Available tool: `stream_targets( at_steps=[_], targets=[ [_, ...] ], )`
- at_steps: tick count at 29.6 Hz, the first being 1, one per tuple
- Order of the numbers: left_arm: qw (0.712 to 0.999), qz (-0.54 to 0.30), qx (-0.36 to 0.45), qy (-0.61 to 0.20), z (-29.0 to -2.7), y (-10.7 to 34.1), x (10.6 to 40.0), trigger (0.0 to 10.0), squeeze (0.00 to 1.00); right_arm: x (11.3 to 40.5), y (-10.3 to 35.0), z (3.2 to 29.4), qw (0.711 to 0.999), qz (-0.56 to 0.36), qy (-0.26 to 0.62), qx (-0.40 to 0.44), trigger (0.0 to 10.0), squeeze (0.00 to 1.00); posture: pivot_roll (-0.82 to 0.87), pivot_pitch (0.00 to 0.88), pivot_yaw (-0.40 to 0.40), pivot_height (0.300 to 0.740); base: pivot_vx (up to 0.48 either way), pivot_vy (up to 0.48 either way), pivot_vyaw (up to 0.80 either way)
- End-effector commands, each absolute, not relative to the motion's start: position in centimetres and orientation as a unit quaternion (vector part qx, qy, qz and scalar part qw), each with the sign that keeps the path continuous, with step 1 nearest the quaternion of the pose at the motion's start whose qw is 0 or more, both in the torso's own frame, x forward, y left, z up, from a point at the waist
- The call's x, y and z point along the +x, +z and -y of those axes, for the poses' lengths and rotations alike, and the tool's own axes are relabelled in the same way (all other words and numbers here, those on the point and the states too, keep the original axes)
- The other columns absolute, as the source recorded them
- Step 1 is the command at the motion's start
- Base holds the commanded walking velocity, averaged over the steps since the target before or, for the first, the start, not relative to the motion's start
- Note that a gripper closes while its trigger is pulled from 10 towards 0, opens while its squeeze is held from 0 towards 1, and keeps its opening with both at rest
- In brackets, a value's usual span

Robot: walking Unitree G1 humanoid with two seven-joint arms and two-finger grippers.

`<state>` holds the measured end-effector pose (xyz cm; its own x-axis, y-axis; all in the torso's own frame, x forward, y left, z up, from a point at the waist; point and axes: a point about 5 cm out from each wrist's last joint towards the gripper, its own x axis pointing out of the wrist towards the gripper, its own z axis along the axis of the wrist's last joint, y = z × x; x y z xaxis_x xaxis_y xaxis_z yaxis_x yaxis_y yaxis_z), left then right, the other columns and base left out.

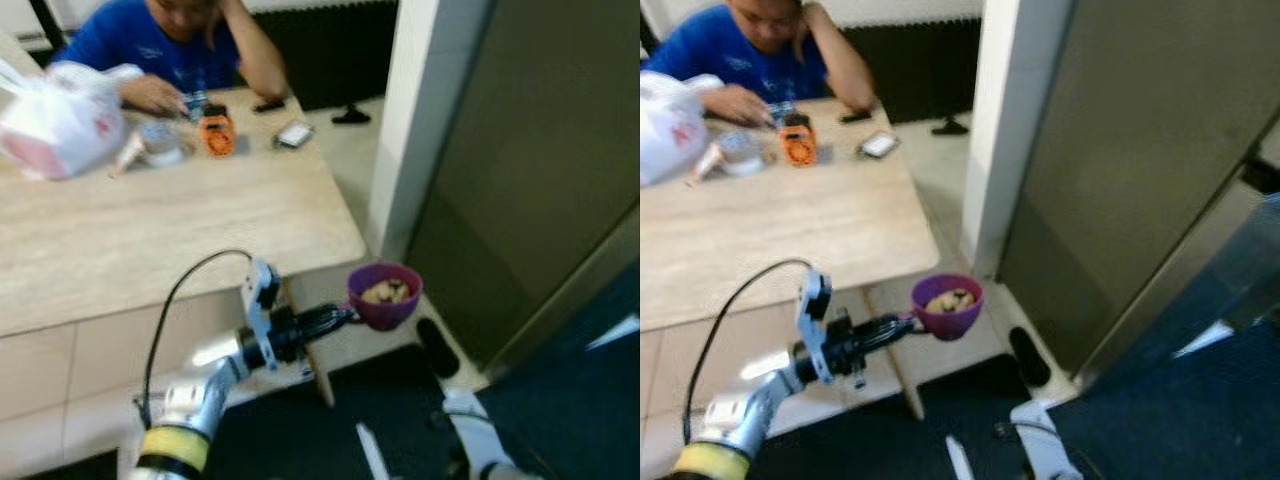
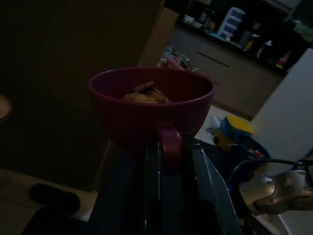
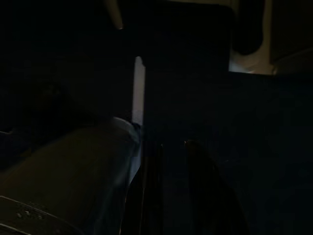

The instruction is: Restocking fridge

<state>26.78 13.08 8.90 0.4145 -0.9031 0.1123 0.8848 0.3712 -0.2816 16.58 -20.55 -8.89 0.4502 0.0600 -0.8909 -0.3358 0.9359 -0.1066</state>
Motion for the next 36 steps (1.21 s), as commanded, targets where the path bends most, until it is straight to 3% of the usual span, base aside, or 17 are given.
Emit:
stream_targets(
  at_steps=[1,23,30,36],
  targets=[
    [0.82,-0.024,-0.151,-0.552,-12.6,9.1,26.7,10.0,0.0,16.5,-8.9,20.8,0.842,-0.51,0.112,-0.132,10.0,0.0,-0.06,0.0,0.0,0.74,0.0,-0.465,0.0],
    [0.816,-0.023,-0.154,-0.557,-12.4,9.1,26.6,10.0,0.0,17.0,-8.7,20.4,0.846,-0.5,0.129,-0.132,10.0,0.0,-0.06,0.0,0.001,0.74,0.0,-0.465,0.0],
    [0.811,-0.027,-0.158,-0.563,-12.2,8.9,26.3,10.0,0.0,17.8,-8.4,19.9,0.849,-0.488,0.149,-0.132,10.0,0.0,-0.06,0.0,-0.002,0.74,0.0,-0.459,0.75],
    [0.8,-0.032,-0.159,-0.578,-12.2,8.8,25.9,10.0,0.0,18.7,-7.9,20.0,0.856,-0.474,0.148,-0.142,10.0,0.0,-0.07,0.0,-0.006,0.74,0.0,-0.127,0.77]
  ],
)
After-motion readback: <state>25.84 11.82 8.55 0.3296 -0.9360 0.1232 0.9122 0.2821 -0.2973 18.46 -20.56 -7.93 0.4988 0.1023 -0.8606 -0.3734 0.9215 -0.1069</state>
